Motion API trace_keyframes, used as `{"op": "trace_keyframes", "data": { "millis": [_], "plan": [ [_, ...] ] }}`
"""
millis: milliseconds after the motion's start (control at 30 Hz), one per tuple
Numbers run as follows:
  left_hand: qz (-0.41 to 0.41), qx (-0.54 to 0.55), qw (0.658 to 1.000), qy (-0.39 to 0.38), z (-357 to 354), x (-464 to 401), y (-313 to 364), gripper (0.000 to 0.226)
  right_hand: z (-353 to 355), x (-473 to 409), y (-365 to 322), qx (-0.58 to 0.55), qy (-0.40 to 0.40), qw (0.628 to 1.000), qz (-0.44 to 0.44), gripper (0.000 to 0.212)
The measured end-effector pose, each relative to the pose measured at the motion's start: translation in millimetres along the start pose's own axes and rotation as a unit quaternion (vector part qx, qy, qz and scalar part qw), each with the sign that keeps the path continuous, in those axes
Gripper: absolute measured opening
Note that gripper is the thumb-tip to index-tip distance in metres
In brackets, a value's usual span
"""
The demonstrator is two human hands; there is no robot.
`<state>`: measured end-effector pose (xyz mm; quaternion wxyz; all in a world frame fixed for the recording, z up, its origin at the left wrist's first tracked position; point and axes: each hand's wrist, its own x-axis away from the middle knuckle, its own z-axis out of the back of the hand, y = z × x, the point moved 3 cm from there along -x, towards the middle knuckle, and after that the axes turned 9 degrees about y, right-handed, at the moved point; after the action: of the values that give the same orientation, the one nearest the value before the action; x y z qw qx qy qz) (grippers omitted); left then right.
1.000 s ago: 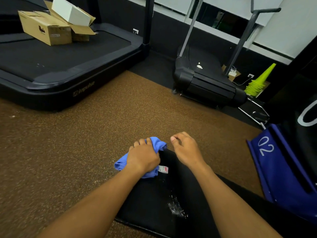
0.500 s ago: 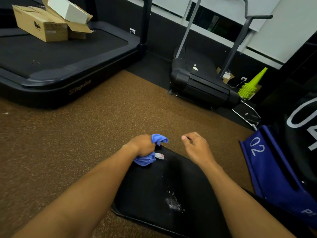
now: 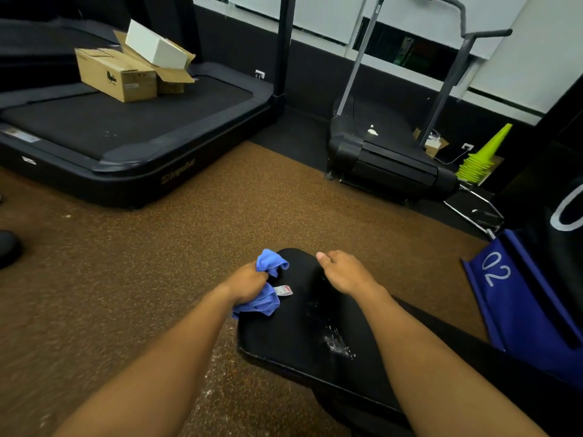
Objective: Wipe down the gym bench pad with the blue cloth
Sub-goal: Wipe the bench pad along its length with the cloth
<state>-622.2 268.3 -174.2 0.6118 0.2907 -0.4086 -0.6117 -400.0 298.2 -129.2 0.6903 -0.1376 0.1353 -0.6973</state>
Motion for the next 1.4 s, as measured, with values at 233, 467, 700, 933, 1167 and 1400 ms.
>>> {"op": "trace_keyframes", "data": {
  "millis": [233, 467, 700, 933, 1167, 1400],
  "plan": [
    [0.082, 0.12, 0.988, 0.045, -5.6, 64.3, -39.9, 0.024, -15.0, 22.2, -18.1, -0.022, -0.049, 0.999, 0.01, 0.056],
    [0.095, 0.273, 0.932, 0.22, -71.0, 136.6, -58.7, 0.036, -13.2, 19.9, -5.1, -0.024, -0.033, 0.999, -0.027, 0.059],
    [0.035, 0.281, 0.902, 0.326, -84.8, 140.1, -33.8, 0.061, -17.6, 16.2, 3.6, 0.001, -0.045, 0.999, -0.018, 0.064],
    [0.044, 0.253, 0.913, 0.318, -71.6, 128.0, -30.3, 0.03, -20.4, 17.3, 7.9, 0.008, -0.051, 0.999, -0.011, 0.069],
    [0.058, 0.215, 0.926, 0.303, -56.6, 116.8, -26.5, 0.023, -22.8, 19.1, 9.0, 0.008, -0.056, 0.998, -0.011, 0.07],
    [0.058, 0.152, 0.959, 0.232, -37.9, 96.2, -22.8, 0.033, -19.1, 19.0, 6.3, 0.016, -0.065, 0.998, -0.005, 0.071]
  ]
}}
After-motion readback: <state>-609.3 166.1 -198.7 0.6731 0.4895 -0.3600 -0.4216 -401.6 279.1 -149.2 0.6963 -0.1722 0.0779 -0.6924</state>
